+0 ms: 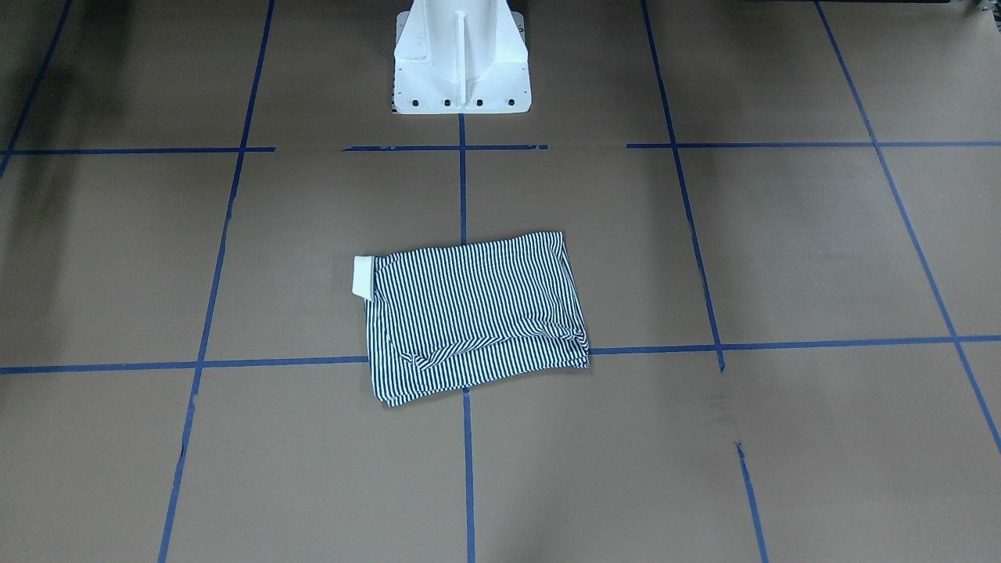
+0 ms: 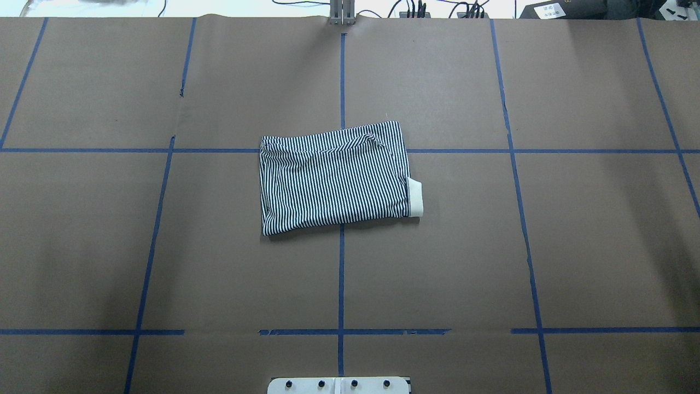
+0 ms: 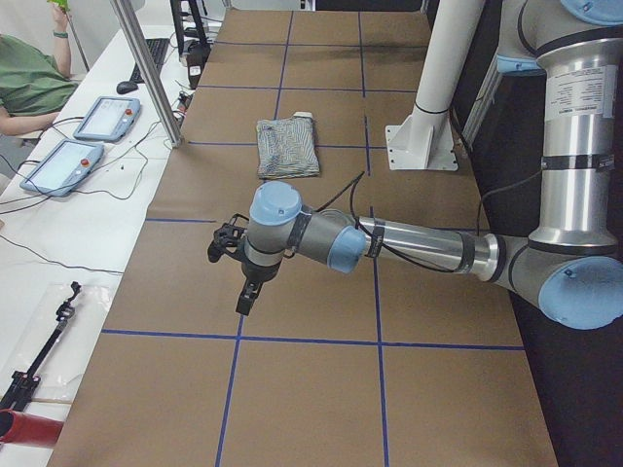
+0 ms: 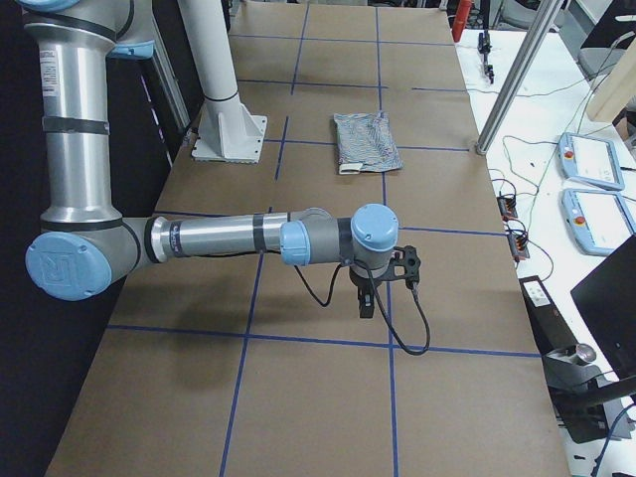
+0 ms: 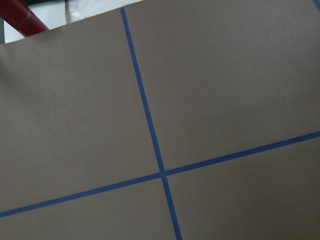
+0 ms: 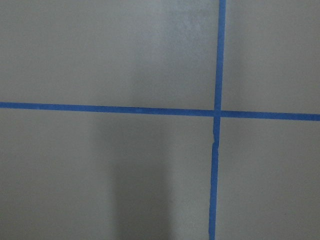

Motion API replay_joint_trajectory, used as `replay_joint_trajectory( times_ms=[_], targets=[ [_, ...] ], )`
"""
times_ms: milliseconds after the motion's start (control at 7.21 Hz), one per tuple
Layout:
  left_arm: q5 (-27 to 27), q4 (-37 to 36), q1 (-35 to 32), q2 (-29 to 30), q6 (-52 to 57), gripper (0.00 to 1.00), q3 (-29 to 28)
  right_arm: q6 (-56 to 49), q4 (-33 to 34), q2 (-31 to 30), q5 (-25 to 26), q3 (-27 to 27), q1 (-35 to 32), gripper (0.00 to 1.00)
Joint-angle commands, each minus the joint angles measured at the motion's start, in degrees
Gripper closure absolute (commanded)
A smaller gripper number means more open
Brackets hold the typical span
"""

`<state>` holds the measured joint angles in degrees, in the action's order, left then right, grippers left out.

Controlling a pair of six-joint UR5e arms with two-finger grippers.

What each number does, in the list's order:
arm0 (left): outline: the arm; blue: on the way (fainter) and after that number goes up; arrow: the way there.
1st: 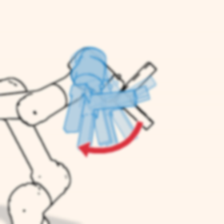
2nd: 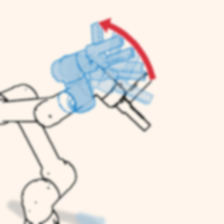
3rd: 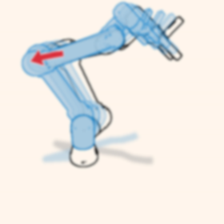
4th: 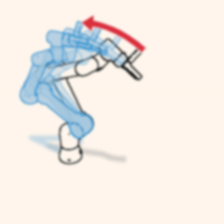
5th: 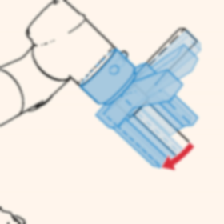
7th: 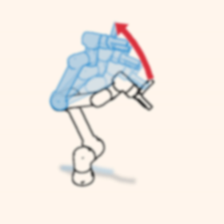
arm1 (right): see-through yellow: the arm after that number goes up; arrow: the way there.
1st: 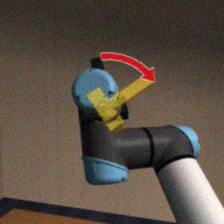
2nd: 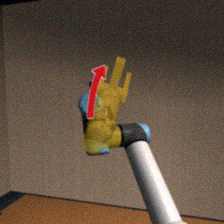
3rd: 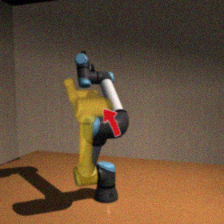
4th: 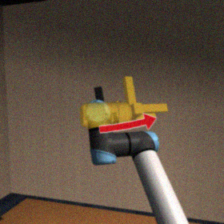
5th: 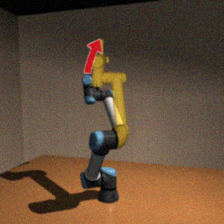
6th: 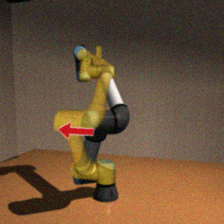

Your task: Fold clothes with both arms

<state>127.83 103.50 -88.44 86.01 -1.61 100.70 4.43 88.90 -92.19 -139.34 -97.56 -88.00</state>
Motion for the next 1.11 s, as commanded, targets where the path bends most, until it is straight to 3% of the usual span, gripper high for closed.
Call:
replay_joint_trajectory(
  times_ms=[0,277,416,970],
  targets=[
    [0.0,-3.5,-0.1,-0.1,0.0,0.00,-0.7,-0.6,-4.8,-3.1,0.3,1.6,-0.1,0.00],
    [0.1,-9.0,-0.2,-0.5,3.5,0.00,0.5,-0.7,-7.6,-3.0,3.4,3.3,-0.1,0.00],
    [0.1,-11.2,-0.1,-0.3,10.7,0.00,-0.5,-1.7,-7.5,-3.3,4.8,3.5,-0.9,0.00],
    [0.4,-11.4,-0.1,-0.2,11.3,0.00,-0.2,-1.6,-8.0,-4.2,4.4,2.7,-2.4,0.00]
  ],
)
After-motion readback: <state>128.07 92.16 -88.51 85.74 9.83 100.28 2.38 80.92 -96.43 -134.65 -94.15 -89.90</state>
